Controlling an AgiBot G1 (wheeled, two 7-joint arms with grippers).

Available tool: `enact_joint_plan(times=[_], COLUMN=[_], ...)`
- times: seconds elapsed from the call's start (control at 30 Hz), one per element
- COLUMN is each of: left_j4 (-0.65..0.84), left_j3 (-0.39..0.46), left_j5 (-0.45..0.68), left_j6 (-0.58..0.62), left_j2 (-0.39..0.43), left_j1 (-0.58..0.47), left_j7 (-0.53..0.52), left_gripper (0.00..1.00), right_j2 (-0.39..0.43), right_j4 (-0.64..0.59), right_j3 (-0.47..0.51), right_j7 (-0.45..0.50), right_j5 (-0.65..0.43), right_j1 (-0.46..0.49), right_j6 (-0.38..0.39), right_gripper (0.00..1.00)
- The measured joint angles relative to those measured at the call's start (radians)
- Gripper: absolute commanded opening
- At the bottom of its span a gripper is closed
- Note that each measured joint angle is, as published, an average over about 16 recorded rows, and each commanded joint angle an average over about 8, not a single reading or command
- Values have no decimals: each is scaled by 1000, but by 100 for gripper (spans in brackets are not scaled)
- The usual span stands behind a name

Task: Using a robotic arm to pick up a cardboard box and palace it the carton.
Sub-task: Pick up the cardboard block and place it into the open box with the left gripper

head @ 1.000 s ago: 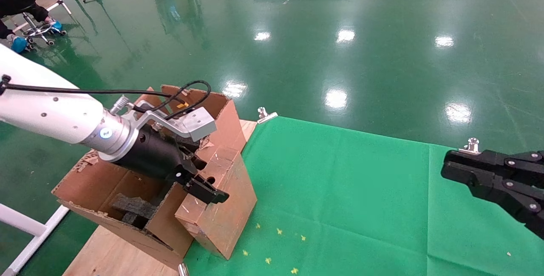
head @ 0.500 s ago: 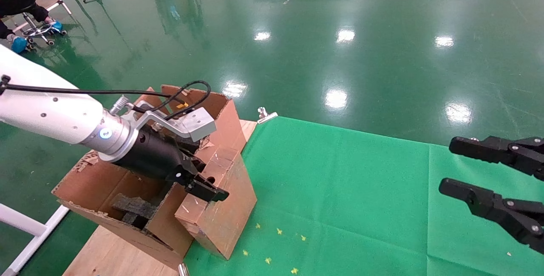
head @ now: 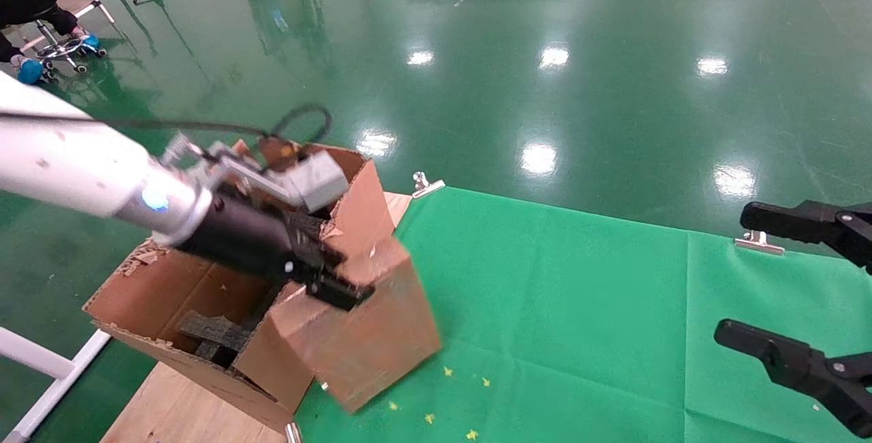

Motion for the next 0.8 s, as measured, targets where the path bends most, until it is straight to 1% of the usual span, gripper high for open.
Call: enact_joint_plan(times=[0.1, 0.23, 0.37, 0.5, 0.63, 0.8], left_j4=[37, 93, 151, 213, 280, 383], left_j3=[-28, -62, -81, -81, -65, -39], left_j5=[-12, 1, 51, 122, 194, 257], left_j6=[2, 6, 13, 18, 11, -20], left_j2=[-14, -33, -50, -66, -80, -89], left_j1=[-50, -135, -223, -291, -319, -299], left_j7=[44, 107, 169, 225, 271, 316], left_gripper=[0, 0, 0, 0, 0, 0], right_j2=[0, 0, 0, 0, 0, 0], right_j4=[0, 0, 0, 0, 0, 0], right_j3=[0, 0, 0, 0, 0, 0], right_j7=[0, 0, 0, 0, 0, 0], right_j5=[0, 0, 0, 0, 0, 0], right_j1=[0, 0, 0, 0, 0, 0], right_j6=[0, 0, 0, 0, 0, 0], right_gripper=[100, 100, 100, 100, 100, 100])
